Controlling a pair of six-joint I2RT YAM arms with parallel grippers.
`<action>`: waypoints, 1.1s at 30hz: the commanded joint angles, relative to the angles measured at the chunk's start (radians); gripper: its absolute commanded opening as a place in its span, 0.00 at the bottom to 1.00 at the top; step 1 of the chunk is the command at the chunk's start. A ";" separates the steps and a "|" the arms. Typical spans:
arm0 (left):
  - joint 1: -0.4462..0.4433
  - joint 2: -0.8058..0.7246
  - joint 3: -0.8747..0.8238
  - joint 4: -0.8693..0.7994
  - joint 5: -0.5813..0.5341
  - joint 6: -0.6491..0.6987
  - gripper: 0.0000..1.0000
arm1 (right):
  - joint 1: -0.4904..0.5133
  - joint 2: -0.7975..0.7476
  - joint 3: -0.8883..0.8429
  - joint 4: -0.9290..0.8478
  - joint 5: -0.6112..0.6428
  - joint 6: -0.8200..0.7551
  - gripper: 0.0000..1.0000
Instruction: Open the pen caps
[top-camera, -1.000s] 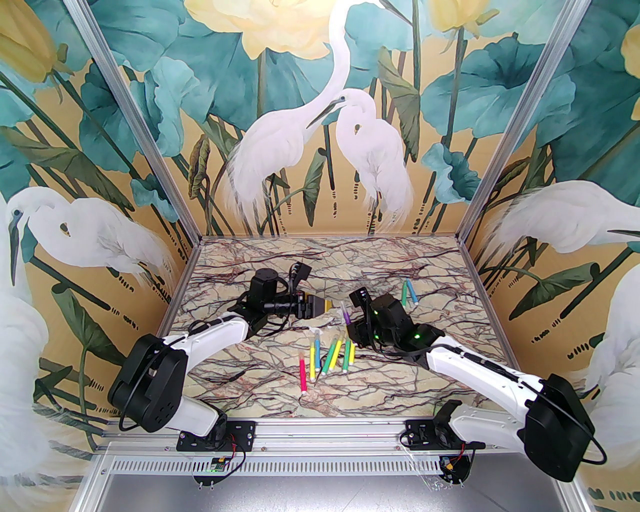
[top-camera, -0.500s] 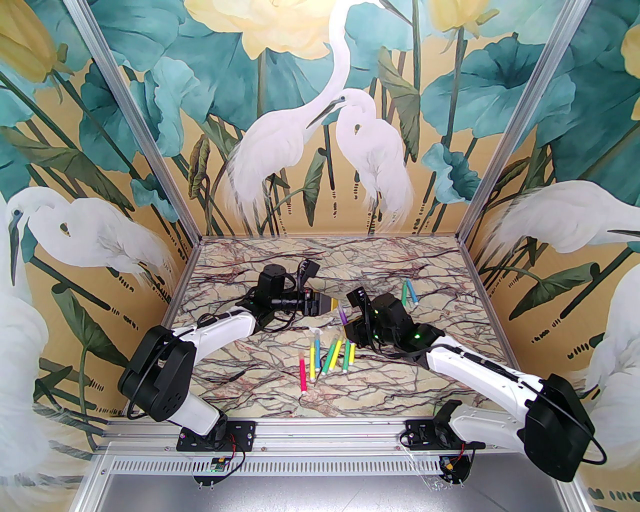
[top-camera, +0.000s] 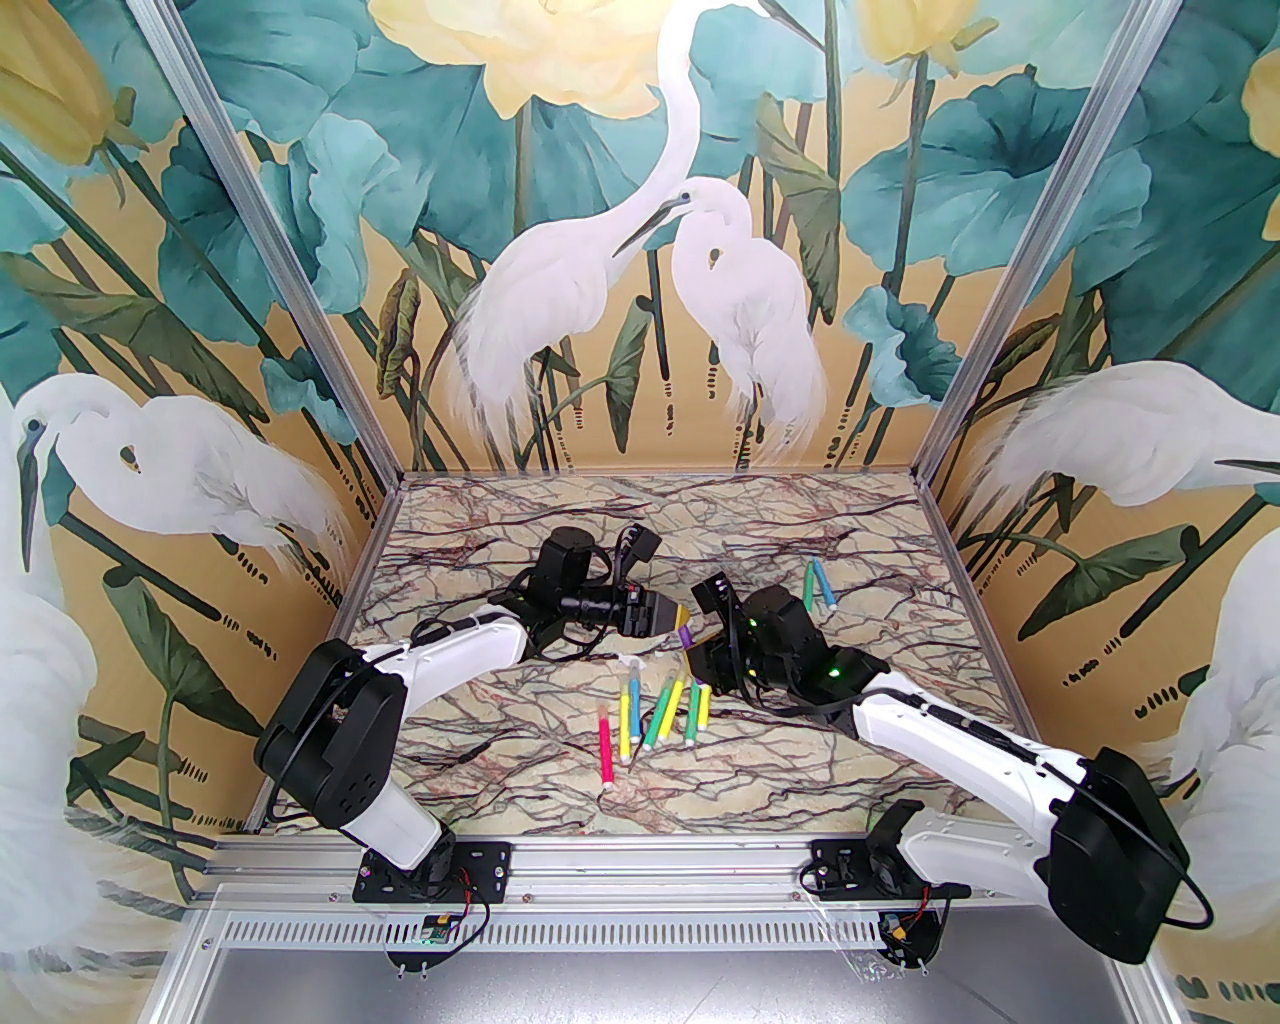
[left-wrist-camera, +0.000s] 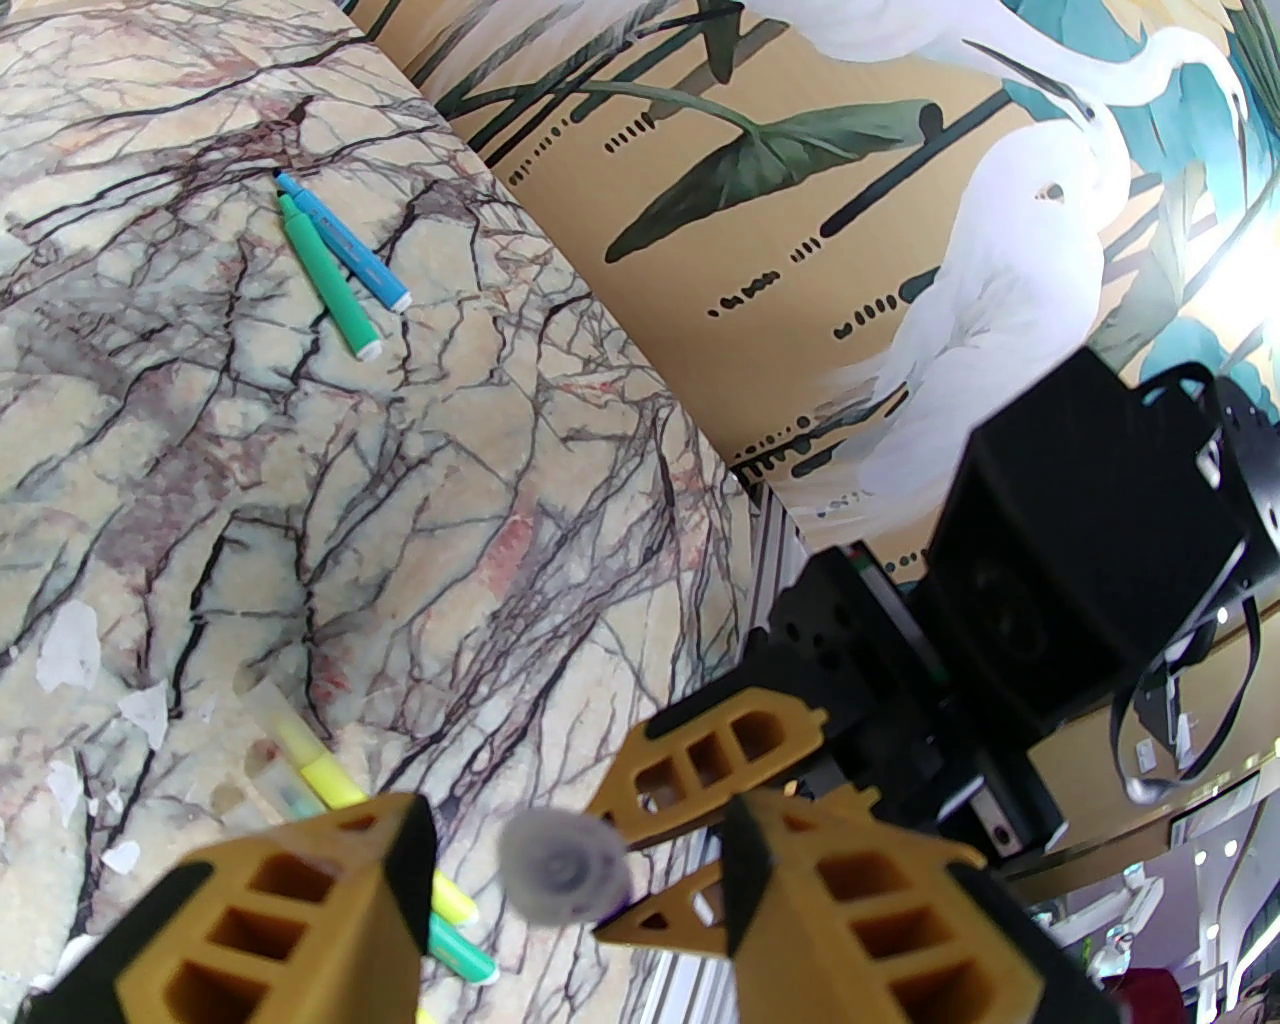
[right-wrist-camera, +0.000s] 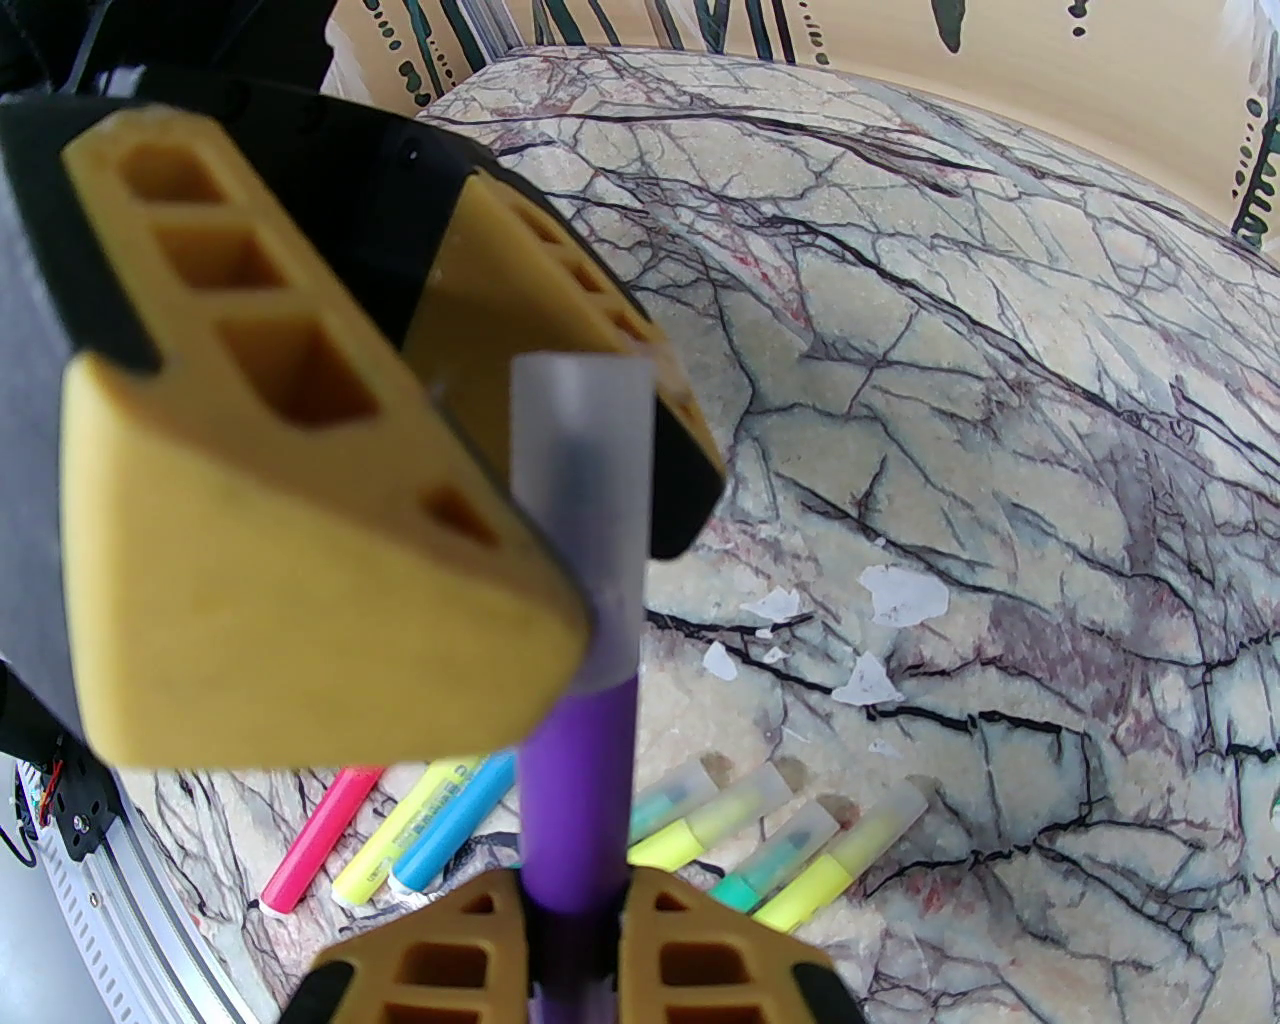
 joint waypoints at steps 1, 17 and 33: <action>-0.004 0.013 0.029 -0.033 -0.017 0.027 0.47 | 0.005 -0.002 0.001 0.017 -0.015 -0.015 0.07; -0.006 0.014 0.046 -0.055 -0.007 0.020 0.05 | 0.004 -0.005 -0.018 0.033 0.010 0.011 0.29; -0.006 -0.002 0.050 -0.055 0.020 -0.002 0.02 | 0.003 0.100 -0.011 0.120 -0.022 0.048 0.31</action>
